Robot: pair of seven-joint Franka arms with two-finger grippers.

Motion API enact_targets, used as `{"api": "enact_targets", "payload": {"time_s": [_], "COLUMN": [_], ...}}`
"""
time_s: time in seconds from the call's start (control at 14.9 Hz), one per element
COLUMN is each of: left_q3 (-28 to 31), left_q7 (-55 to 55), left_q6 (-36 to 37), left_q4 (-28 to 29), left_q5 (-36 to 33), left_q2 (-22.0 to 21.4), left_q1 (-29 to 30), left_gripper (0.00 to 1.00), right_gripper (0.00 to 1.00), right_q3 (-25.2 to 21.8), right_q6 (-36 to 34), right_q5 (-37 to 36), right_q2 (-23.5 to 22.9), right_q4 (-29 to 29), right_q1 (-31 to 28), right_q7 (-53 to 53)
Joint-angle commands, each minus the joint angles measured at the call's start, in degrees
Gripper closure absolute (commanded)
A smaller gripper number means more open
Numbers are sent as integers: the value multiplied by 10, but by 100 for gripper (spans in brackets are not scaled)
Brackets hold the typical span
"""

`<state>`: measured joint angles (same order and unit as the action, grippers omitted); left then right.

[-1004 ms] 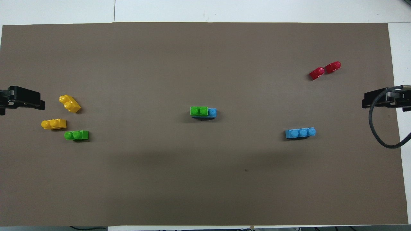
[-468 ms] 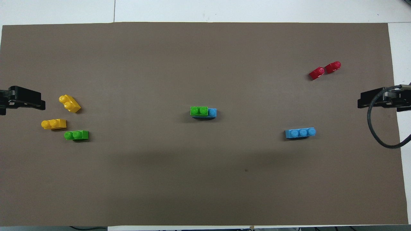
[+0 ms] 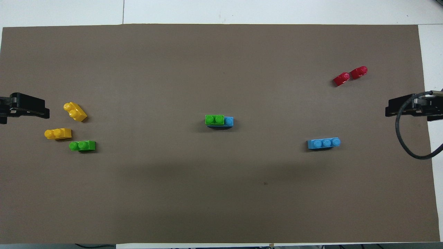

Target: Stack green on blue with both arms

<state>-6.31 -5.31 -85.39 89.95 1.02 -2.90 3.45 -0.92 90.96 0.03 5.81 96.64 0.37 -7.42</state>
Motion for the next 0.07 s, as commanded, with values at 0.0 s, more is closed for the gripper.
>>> {"api": "enact_targets", "payload": {"time_s": [0.0], "left_q3": [-3], "left_q7": [-5], "left_q6": [8], "left_q4": [-14], "left_q5": [8], "left_q2": [5], "left_q1": [3], "left_gripper": [0], "right_gripper": [0], "right_q3": [4], "right_q6": [-4], "right_q5": [10], "right_q2": [3], "right_q4": [2], "right_q1": [-8], "right_q7": [-8]}}
